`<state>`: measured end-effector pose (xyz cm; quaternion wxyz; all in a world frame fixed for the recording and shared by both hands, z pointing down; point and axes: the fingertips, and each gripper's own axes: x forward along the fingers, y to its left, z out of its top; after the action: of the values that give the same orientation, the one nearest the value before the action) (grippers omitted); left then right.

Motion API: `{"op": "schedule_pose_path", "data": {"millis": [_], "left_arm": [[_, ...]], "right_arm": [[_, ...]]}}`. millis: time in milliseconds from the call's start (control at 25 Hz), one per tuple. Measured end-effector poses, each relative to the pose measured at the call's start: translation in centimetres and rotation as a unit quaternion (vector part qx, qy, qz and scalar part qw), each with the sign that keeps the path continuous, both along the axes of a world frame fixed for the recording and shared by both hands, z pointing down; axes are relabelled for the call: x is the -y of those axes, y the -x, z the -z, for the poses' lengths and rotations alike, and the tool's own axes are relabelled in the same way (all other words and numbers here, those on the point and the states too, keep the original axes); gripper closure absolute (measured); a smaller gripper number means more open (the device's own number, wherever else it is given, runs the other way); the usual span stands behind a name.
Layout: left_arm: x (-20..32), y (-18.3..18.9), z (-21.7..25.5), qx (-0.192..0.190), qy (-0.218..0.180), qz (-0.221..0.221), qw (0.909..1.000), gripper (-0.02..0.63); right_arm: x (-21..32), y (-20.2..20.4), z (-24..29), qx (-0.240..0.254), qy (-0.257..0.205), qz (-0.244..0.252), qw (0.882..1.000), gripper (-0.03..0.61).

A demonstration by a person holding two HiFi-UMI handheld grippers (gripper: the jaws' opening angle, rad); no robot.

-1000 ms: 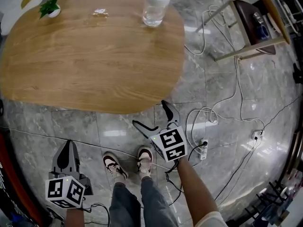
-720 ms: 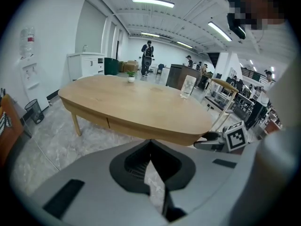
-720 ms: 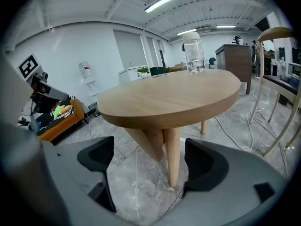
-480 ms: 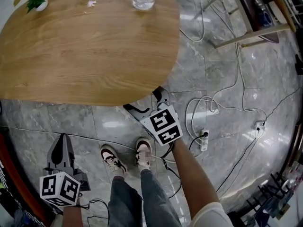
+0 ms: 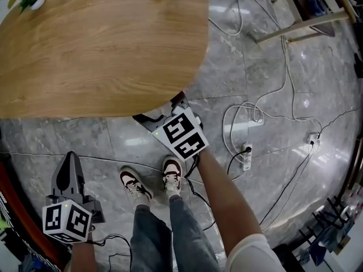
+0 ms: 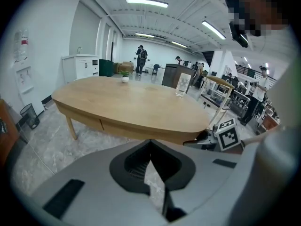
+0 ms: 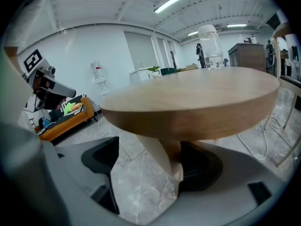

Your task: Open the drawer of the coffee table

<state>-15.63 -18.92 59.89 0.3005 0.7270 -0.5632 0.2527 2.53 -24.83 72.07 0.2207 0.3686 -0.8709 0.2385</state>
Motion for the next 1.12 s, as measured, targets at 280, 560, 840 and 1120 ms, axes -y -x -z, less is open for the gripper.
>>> {"op": "schedule_pose_path", "data": {"millis": [280,560,840,1120], "left_arm": [[0.1,0.3,-0.2,0.000,0.001,-0.002,1.0000,0.621],[-0.3,-0.1,-0.7,-0.006,0.003,-0.004,1.0000,0.621],[-0.3,0.6,-0.7,-0.005,0.005,0.005,1.0000,0.621],[0.1,1.1,-0.6,-0.008,0.004,0.023,0.9997,0.621]], "right_arm": [[0.6,-0.4,-0.2,-0.014,-0.004,-0.005,1.000,0.269],[1.1,-1.1,-0.2,-0.025,-0.015,-0.021,0.999,0.350],[0.9,-1.3,-0.2,-0.036,-0.019,0.004,0.999,0.381],[0.9,-1.5,-0.1,-0.041,-0.027,0.021,0.999,0.397]]}}
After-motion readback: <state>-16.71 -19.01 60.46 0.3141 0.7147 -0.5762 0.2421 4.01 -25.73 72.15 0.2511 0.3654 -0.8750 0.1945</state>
